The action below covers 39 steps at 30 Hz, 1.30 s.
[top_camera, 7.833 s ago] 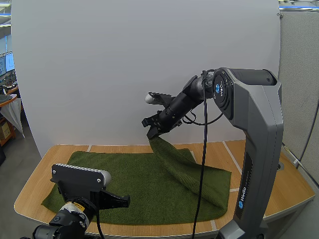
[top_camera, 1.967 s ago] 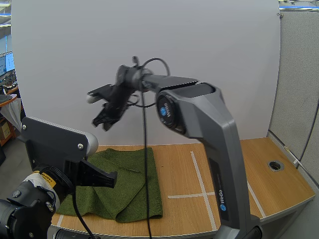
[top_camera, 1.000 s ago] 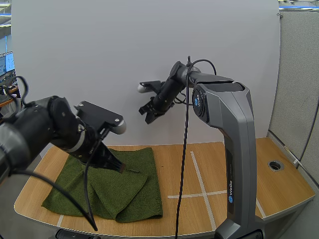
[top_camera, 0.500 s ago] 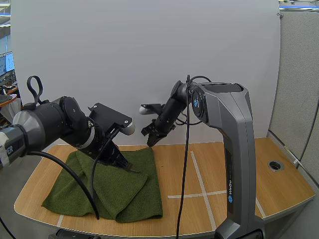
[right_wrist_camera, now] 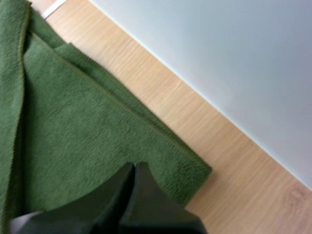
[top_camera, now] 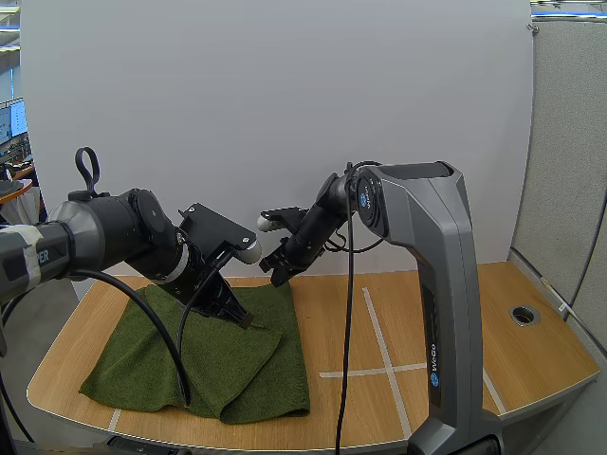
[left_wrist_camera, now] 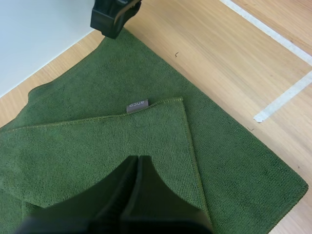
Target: Fold the towel
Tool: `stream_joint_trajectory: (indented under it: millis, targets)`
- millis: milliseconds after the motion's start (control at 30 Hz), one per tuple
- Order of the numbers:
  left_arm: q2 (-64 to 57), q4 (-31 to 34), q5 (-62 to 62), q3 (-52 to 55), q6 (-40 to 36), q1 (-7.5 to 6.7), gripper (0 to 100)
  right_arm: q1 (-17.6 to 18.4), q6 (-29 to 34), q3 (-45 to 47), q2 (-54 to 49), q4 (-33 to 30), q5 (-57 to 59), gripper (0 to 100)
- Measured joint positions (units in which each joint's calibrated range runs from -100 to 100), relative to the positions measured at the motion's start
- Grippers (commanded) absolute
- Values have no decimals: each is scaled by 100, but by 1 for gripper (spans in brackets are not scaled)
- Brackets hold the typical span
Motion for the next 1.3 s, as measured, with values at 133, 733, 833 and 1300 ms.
stream_joint_trajectory:
  millis: [133,733,833,1300]
  targets:
    - [13,0,0,0,0,0,0,18,-3,0,106,58,-425,0]
    - [13,-227,-249,0,109,0,0,33,-48,0,559,-65,-1004,0]
    - [13,-235,-265,0,109,0,0,33,-48,0,559,-65,-1004,0]
    - [1025,-1065,-852,0,1008,0,34,33,-75,0,559,-97,-989,0]
